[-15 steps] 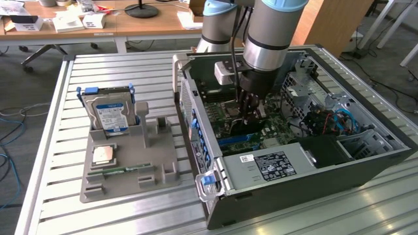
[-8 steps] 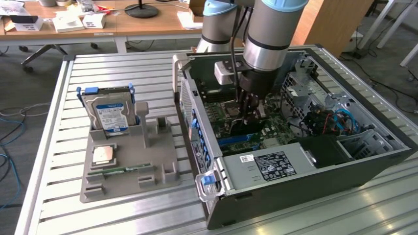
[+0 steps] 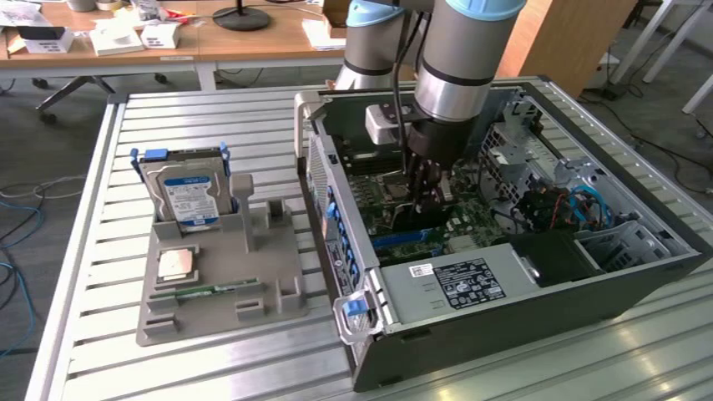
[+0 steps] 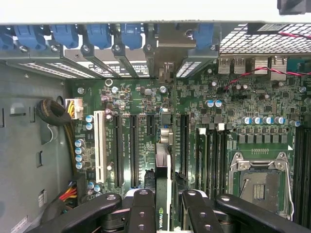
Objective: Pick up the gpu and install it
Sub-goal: 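Insert the gpu into the slot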
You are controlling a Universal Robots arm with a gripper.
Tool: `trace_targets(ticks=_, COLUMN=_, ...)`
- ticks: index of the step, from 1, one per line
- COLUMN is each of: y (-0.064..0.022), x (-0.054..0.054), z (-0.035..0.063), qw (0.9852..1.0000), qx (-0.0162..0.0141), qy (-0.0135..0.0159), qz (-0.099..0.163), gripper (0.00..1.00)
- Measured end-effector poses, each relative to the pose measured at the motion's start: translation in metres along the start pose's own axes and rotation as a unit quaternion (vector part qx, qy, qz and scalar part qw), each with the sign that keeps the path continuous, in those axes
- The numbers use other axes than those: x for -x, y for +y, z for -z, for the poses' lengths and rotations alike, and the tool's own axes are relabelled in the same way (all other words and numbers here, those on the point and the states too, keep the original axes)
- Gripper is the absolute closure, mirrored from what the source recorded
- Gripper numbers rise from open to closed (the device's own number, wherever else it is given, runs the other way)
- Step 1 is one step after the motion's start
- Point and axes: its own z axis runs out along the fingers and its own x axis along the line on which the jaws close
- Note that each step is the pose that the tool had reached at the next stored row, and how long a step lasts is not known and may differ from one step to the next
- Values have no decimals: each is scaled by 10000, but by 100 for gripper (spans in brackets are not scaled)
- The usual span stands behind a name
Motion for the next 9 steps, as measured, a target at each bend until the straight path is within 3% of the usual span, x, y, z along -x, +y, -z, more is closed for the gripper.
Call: trace_targets(ticks=9, y=17, x=-1, z=-1, qw=10000, qx=0, qy=0, qz=-1, gripper=74)
